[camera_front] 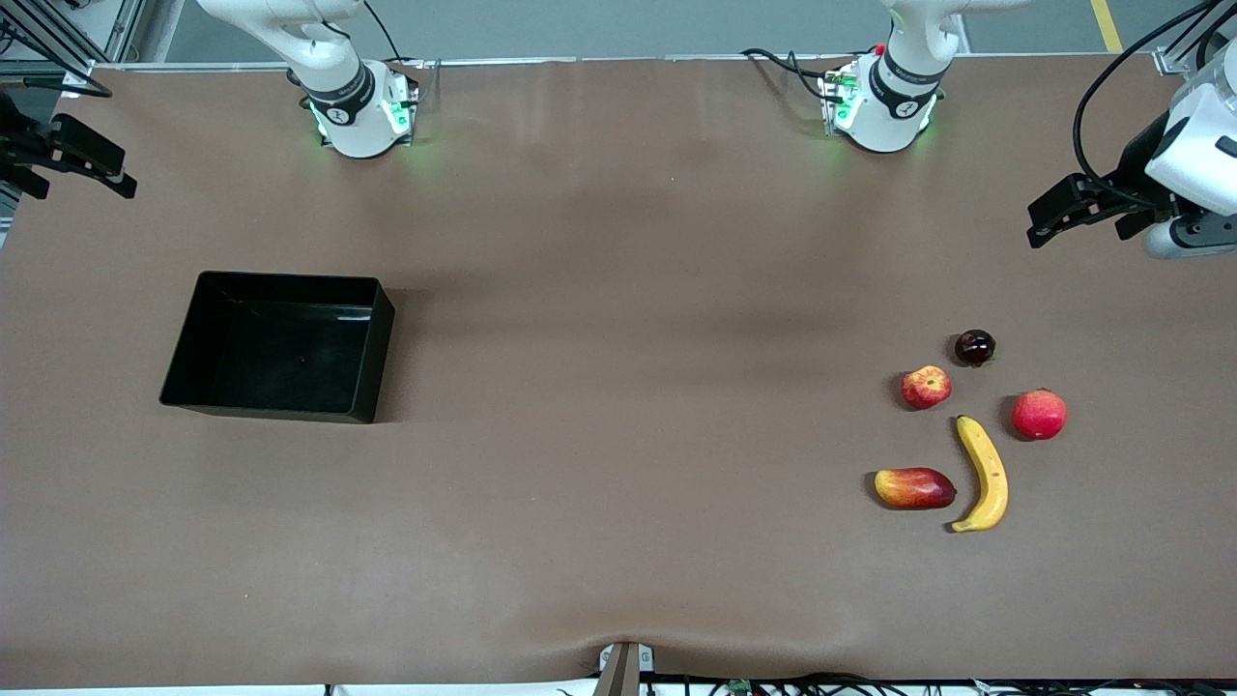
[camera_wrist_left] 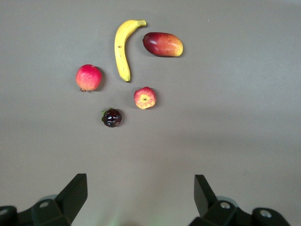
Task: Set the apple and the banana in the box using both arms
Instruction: 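Reach the left gripper to the red apple while the right gripper reaches the box, then grasp the red apple with the left gripper while the right gripper pushes the box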
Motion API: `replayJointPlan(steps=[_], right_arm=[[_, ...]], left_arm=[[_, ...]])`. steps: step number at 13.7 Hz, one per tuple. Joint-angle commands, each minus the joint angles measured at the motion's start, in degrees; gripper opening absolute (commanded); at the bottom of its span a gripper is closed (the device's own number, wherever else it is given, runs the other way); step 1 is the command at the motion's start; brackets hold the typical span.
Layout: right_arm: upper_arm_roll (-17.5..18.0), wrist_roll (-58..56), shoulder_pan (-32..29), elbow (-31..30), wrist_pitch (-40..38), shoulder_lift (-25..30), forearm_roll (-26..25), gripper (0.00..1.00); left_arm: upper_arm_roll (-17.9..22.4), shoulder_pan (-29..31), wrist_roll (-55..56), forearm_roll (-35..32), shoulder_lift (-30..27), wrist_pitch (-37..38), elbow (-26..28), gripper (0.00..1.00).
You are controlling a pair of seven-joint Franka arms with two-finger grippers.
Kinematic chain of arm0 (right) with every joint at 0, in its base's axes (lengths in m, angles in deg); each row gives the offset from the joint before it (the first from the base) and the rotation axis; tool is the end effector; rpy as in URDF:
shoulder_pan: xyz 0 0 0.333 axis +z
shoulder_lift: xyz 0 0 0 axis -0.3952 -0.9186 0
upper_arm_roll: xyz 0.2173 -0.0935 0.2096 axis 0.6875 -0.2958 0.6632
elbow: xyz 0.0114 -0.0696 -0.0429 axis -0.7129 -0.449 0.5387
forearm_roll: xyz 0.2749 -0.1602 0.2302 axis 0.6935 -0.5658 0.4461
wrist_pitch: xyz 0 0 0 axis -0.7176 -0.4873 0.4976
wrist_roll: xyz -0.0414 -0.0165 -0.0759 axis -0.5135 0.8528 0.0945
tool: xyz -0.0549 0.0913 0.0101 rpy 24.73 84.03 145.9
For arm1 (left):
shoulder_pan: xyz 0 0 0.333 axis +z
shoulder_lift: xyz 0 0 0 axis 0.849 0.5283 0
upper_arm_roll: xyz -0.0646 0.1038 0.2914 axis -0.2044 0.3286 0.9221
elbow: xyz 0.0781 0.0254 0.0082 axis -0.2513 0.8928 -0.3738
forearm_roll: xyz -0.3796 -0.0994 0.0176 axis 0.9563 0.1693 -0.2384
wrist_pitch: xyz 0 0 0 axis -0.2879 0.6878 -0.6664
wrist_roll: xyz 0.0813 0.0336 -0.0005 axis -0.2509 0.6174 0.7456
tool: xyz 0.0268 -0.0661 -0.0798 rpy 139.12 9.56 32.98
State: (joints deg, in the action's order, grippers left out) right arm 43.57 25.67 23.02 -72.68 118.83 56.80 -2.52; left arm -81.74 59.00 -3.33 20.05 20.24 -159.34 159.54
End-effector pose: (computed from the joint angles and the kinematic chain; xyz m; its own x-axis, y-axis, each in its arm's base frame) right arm 0.4921 -0.0237 0.6669 0.9989 -0.0132 -0.0459 -0.0142 -0.9997 -0.0202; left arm 0.5339 -0.0546 0.6395 0.9964 0.0850 -0.0059 0.0849 -0.9962 -0.0177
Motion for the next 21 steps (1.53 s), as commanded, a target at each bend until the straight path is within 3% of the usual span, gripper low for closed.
replayJointPlan(steps=[1, 6, 11, 14, 15, 21], right_arm=[[0.53, -0.74, -0.88, 0.88, -0.50, -0.52, -0.97, 1.00], [0.53, -0.83, -1.50, 0.96, -0.50, -0.96, -1.06, 1.00], [0.44, -3.10, -4.65, 2.28, 0.11, -3.77, -1.32, 1.00], [0.53, -12.40, -9.57, 2.72, 1.34, -7.71, -5.97, 1.00], [0.53, -14.78, -10.97, 3.24, 1.43, -8.60, -6.77, 1.00], [0.53, -16.73, -14.68, 2.90, 6.52, -19.31, -6.60, 1.00]], left_arm=[[0.03, 0.07, -0.73, 0.03, 0.85, 0.85, -1.59, 1.00], [0.03, 0.07, -0.55, -2.43, 7.51, -0.63, -2.73, 1.00], [-0.06, -0.11, 0.15, -4.89, 14.91, -13.80, 2.61, 1.00], [0.03, 1.03, 0.15, -5.77, 16.06, -24.69, 10.87, 1.00], [-0.06, 2.34, 0.15, -6.64, 17.63, -28.12, 11.41, 1.00], [0.03, 4.11, 0.07, -10.70, 29.58, -37.82, 5.53, 1.00]])
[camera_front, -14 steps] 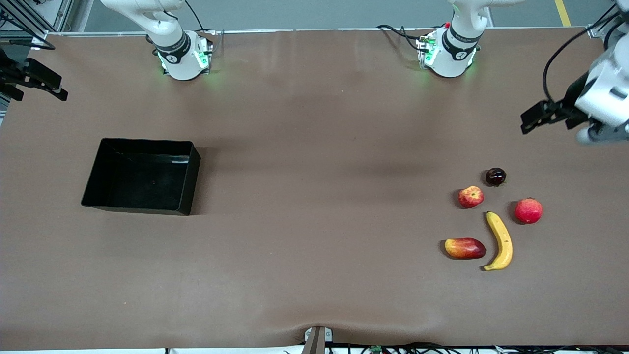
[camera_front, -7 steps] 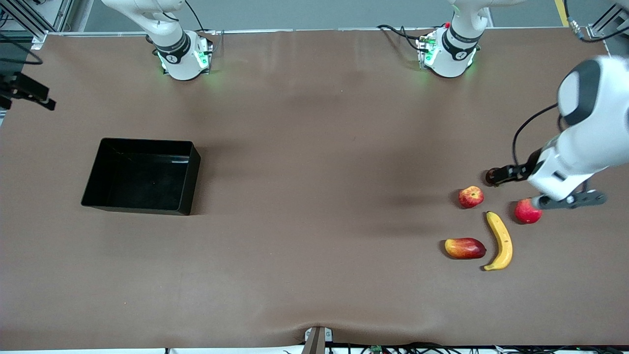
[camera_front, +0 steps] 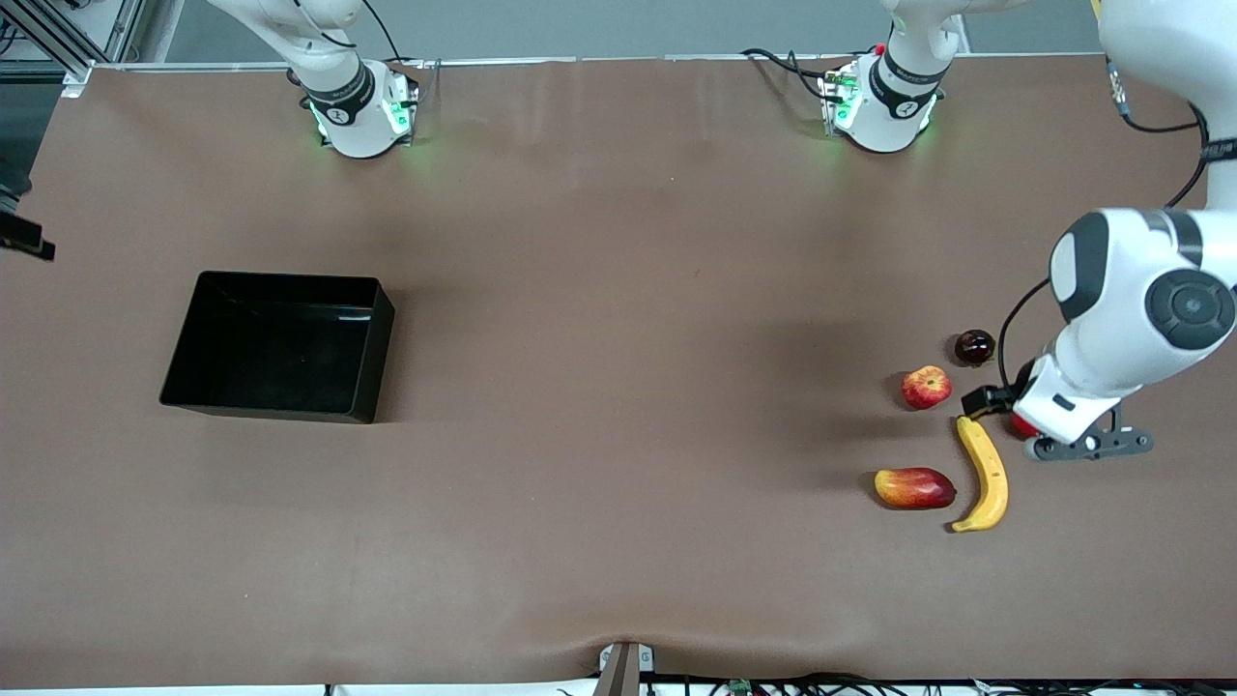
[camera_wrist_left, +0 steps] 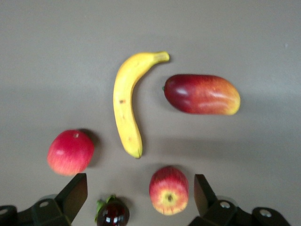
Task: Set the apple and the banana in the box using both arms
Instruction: 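Grasp the red apple with the left gripper while the right gripper pushes the box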
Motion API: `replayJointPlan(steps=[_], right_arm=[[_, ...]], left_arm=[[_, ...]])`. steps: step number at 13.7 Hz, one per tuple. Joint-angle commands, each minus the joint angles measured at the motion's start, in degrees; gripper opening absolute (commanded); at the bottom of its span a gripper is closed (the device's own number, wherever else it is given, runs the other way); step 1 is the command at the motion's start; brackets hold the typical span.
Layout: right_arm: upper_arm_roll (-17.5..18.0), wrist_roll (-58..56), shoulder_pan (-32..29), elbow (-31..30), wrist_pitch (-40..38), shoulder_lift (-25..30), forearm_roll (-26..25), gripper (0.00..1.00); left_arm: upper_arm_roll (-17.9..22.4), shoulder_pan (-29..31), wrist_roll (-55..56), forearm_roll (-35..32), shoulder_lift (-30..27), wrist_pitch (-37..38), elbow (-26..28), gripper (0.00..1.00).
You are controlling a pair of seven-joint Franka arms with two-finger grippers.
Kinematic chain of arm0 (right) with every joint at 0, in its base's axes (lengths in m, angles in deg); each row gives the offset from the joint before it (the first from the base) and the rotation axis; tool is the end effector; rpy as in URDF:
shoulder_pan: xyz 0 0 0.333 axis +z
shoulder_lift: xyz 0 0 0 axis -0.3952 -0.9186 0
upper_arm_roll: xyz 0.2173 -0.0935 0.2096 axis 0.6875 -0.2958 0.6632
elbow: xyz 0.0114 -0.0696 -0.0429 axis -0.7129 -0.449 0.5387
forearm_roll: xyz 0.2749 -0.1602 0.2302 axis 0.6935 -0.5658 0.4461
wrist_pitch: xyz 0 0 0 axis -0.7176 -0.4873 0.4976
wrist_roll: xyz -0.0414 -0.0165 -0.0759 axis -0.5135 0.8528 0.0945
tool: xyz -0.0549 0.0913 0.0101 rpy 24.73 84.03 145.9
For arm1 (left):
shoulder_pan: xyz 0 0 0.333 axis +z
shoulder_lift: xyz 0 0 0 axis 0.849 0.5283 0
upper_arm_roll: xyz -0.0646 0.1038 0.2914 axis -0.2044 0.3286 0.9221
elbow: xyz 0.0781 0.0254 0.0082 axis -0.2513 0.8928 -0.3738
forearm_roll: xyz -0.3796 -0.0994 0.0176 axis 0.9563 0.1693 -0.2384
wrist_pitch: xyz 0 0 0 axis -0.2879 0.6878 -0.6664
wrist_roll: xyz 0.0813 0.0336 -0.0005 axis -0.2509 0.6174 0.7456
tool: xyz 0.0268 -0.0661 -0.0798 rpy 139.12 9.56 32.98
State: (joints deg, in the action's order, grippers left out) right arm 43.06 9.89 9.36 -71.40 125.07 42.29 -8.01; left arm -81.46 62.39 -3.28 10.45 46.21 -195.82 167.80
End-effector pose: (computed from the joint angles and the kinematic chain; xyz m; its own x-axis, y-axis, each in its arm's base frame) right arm 0.5492 -0.1749 0.5501 0.9824 0.0126 -0.1861 0.0191 -0.9993 0.0333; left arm 0.6615 -0.0108 0.3518 0.9971 0.0591 0.0489 0.0637 -0.9930 -0.0991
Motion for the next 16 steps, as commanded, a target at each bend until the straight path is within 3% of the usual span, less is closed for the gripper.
replayJointPlan(steps=[1, 7, 11, 12, 16], right_arm=[[1.04, -0.95, -1.02, 0.14, 2.12, -6.38, -0.94, 1.00], [1.04, -1.21, -2.52, -20.58, 25.57, -6.93, -0.67, 1.00], [1.13, -5.96, -5.33, -26.22, 34.19, -9.91, -0.50, 1.00], [1.13, -5.96, -5.42, -27.54, 35.69, -10.00, -0.50, 0.95], [1.13, -6.14, -5.77, -31.68, 40.27, -10.79, -0.41, 0.21]], left_arm=[[-0.34, 1.25, 0.10, -0.92, 4.23, -1.43, -2.39, 1.00], [-1.92, 1.43, -0.25, -0.31, 4.50, -1.26, 6.31, 1.00], [-1.92, 1.43, -0.86, 1.98, 5.90, -1.17, 7.99, 1.00], [-1.92, 1.43, -0.52, 2.67, 6.87, -1.08, 7.99, 1.00], [-1.92, 1.43, -0.78, 6.02, 8.19, -0.91, 8.60, 1.00]])
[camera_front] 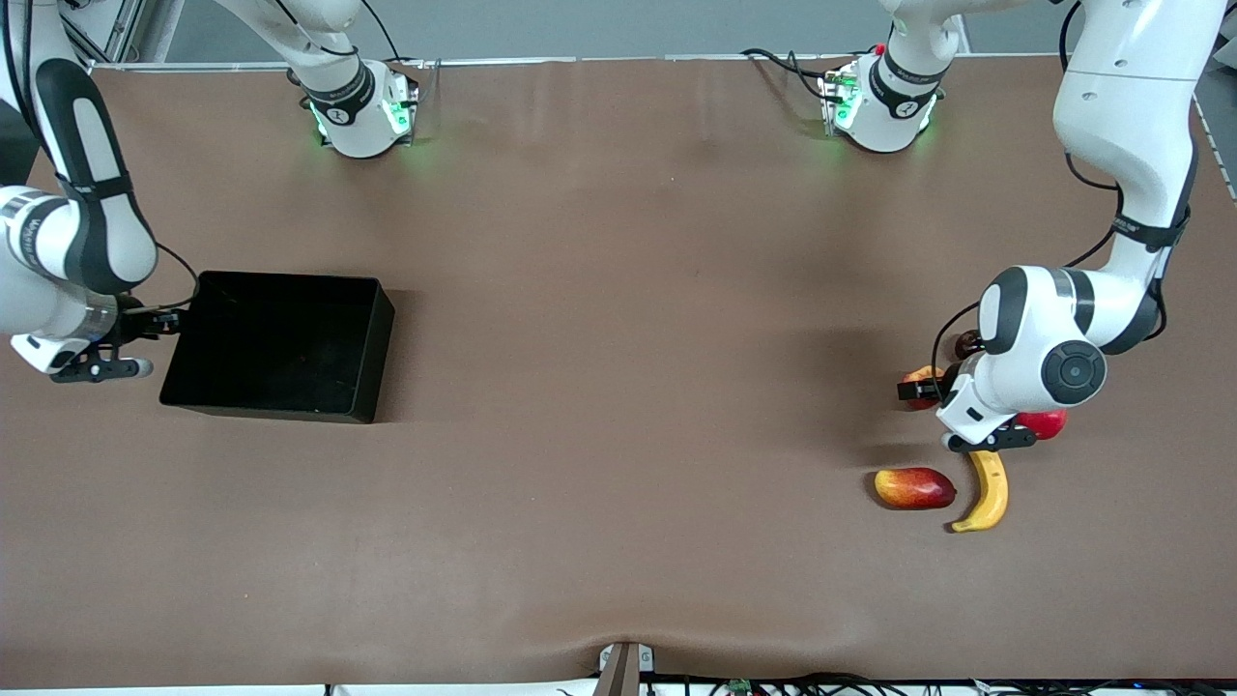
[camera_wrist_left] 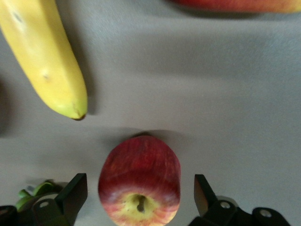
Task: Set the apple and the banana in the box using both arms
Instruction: 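Grasp the red apple with the left gripper while the right gripper pushes the box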
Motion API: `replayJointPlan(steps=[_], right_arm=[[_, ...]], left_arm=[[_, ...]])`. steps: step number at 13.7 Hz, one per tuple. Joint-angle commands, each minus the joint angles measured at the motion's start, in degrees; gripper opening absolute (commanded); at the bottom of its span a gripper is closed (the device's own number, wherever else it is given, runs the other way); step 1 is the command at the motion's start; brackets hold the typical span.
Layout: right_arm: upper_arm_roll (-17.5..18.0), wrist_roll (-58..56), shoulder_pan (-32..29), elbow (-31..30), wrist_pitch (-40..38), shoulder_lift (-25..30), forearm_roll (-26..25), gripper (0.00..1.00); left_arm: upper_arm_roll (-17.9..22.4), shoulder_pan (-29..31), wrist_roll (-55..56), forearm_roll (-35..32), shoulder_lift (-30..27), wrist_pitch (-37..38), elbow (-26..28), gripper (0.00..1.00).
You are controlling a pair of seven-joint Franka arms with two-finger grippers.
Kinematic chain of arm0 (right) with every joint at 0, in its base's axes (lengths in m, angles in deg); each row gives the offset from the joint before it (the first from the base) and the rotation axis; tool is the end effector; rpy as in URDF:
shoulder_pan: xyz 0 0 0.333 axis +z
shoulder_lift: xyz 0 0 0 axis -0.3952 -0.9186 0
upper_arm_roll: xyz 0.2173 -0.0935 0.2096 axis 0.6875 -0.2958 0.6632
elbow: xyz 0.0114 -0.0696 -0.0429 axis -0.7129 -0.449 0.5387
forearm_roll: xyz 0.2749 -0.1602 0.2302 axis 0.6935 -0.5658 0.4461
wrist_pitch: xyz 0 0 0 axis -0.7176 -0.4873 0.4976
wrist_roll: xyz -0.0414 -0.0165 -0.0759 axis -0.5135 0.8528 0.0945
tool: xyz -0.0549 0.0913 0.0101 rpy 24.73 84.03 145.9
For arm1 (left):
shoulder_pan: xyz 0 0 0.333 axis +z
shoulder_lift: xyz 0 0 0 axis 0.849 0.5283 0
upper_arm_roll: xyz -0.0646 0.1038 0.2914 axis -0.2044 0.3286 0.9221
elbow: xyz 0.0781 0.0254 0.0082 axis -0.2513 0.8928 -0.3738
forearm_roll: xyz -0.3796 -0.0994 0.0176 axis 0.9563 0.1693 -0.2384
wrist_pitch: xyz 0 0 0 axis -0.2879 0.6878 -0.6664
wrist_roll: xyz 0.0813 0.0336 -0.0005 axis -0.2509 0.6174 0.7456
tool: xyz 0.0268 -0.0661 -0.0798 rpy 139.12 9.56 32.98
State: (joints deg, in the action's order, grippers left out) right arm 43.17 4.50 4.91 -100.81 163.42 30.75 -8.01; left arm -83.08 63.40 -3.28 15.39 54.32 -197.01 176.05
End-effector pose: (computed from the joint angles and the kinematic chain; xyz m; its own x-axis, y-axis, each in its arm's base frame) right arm 0.5159 -0.2033 0.2533 0.9706 0.0876 -0.2244 0.0855 -0.9962 -0.0189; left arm 0.6122 -0.0229 0.2034 0.9706 0.0899 -0.2232 0.0853 -0.9959 -0.0302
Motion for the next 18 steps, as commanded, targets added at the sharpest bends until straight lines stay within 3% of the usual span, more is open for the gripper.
replayJointPlan(steps=[1, 3, 4, 8, 11, 14, 18], right_arm=[[1.11, -0.75, -1.32, -2.20, 2.10, 0.48, -0.41, 0.04], [1.11, -0.76, -1.32, -2.11, 2.11, 0.13, -0.41, 0.00], [1.20, -0.67, -1.40, -1.93, 1.84, 0.13, -0.41, 0.00], [1.46, -0.58, -1.32, 0.08, -1.30, 0.66, 0.29, 0.00], [1.63, -0.75, -0.18, 10.42, -17.09, 0.57, 5.64, 0.00], [1.81, -0.32, 3.41, 17.21, -25.82, 0.83, 7.14, 0.00], [1.90, 0.99, 8.77, 18.37, -29.01, 2.15, 13.64, 0.00]], left_arm=[[-0.21, 0.42, -1.12, 1.00, 0.08, 0.37, 0.35, 1.00], [-0.21, 0.51, -4.01, 0.99, 0.08, 0.63, 0.18, 0.13], [-0.12, 0.42, -4.20, 0.99, -0.09, 0.63, 0.00, 0.00], [-0.21, -0.01, -4.55, 0.65, -3.86, 0.72, -0.87, 0.00], [-1.08, -0.19, -4.99, 1.08, -6.77, 7.89, -3.24, 0.00], [-3.72, -0.02, -3.24, 1.52, -8.79, 13.64, -4.31, 0.00], [-3.90, -0.19, -2.53, 1.61, -10.29, 14.43, -4.66, 0.00]])
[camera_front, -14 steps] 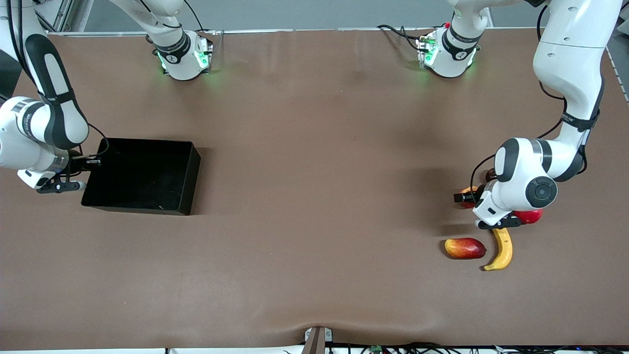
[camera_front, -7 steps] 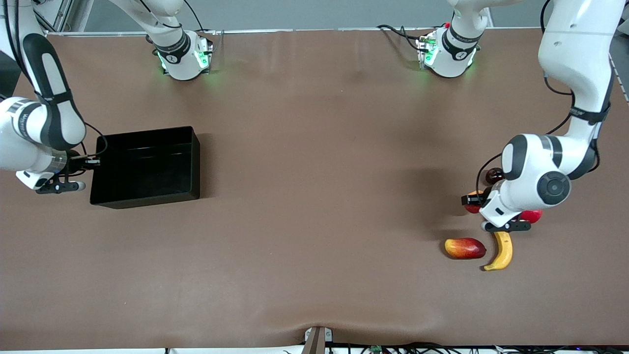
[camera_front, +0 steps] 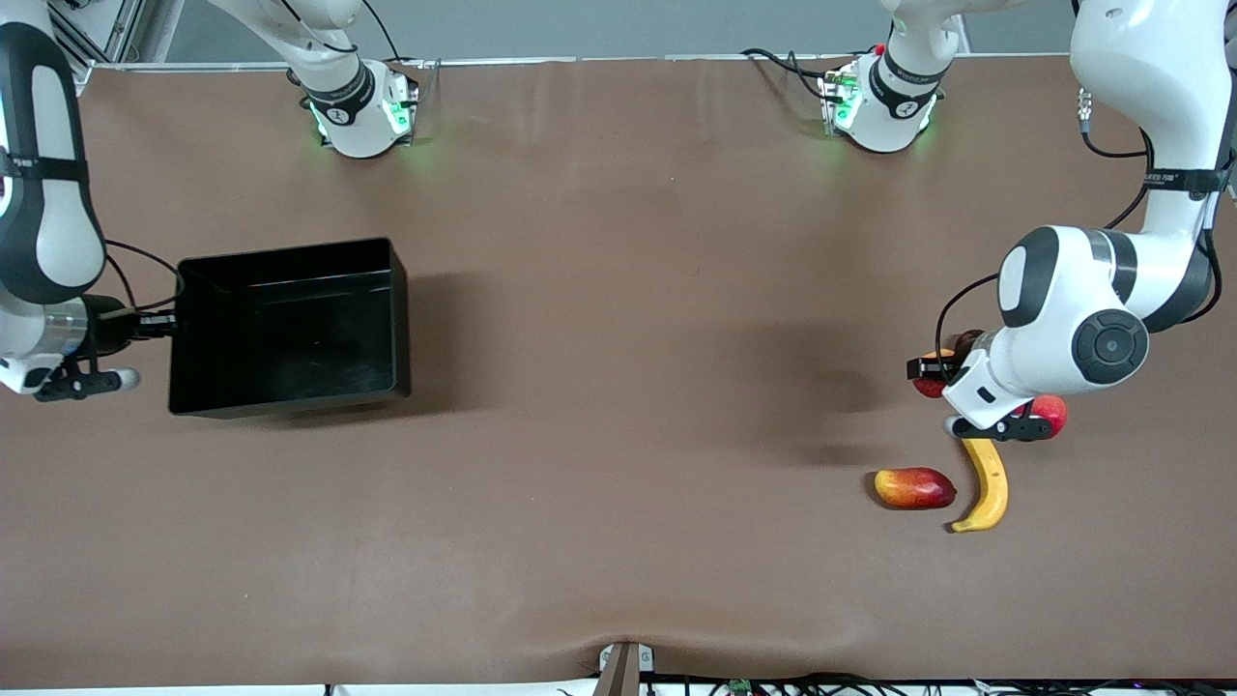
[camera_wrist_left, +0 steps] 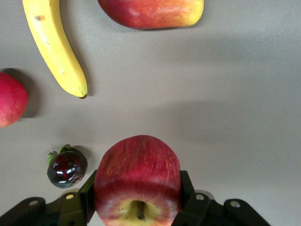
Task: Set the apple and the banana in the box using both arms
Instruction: 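Push the black box toward the table center with the right gripper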
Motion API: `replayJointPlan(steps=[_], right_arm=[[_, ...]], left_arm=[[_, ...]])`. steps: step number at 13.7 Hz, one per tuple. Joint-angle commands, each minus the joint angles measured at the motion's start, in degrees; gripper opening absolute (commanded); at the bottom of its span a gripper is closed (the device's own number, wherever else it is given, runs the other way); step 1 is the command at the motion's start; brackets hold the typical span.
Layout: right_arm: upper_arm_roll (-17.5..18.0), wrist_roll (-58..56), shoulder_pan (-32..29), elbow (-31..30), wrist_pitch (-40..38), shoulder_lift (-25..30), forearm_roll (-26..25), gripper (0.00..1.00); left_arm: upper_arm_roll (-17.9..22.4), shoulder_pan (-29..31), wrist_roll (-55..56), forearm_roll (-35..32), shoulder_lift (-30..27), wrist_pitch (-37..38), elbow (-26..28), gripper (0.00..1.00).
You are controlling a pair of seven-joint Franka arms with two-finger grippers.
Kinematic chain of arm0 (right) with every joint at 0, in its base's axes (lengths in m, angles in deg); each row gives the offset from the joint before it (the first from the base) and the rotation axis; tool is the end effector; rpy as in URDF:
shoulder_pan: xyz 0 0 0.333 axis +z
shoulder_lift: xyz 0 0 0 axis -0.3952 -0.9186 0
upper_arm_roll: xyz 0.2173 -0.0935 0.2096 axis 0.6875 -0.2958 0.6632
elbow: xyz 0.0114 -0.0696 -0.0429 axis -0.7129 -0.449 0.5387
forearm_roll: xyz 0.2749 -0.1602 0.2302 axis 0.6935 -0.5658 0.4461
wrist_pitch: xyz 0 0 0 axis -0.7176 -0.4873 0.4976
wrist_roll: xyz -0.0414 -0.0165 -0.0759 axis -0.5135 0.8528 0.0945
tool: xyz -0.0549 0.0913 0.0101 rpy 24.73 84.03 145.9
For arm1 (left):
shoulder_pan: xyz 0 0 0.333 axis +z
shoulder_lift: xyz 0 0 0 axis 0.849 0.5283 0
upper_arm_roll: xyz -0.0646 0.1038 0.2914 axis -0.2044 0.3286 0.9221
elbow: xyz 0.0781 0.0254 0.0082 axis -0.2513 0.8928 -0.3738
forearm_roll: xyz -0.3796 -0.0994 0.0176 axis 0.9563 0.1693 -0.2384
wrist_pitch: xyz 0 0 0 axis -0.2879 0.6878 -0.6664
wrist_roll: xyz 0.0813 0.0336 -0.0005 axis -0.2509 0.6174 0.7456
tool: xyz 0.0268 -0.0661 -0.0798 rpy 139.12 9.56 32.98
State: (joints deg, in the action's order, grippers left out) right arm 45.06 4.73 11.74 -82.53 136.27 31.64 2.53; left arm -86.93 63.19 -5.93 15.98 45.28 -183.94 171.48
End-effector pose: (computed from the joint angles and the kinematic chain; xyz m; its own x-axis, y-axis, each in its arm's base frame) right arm 0.5795 -0.1185 0.3652 0.9427 0.1693 -0.2874 0.1103 -0.9714 -0.2103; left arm 0.6182 -0.0597 0.3207 0.9770 -0.0085 -0.2129 -0.0128 -0.9997 -0.0187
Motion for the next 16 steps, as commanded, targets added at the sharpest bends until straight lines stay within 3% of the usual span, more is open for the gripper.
replayJointPlan(steps=[1, 6, 9, 16], right_arm=[[0.01, 3.48, 3.88, 0.09, -2.90, 1.52, 4.51, 0.00], [0.10, 25.53, 21.35, 0.62, -0.64, 2.49, 6.28, 0.00], [0.01, 31.52, 29.89, 0.35, 4.97, 1.53, 11.45, 0.00], [0.01, 49.54, 47.12, 0.44, 23.34, -8.57, 12.17, 0.00]], left_arm=[[-0.14, -0.07, 0.12, 1.01, -1.50, 1.36, -0.17, 0.00], [-1.37, 0.11, 1.61, 1.19, -2.03, 1.45, -0.09, 0.00], [-2.86, 0.11, 2.06, 1.10, -2.64, 3.90, 0.09, 0.00], [-4.27, 0.11, 5.04, 0.93, -3.52, 5.31, -0.26, 0.00]])
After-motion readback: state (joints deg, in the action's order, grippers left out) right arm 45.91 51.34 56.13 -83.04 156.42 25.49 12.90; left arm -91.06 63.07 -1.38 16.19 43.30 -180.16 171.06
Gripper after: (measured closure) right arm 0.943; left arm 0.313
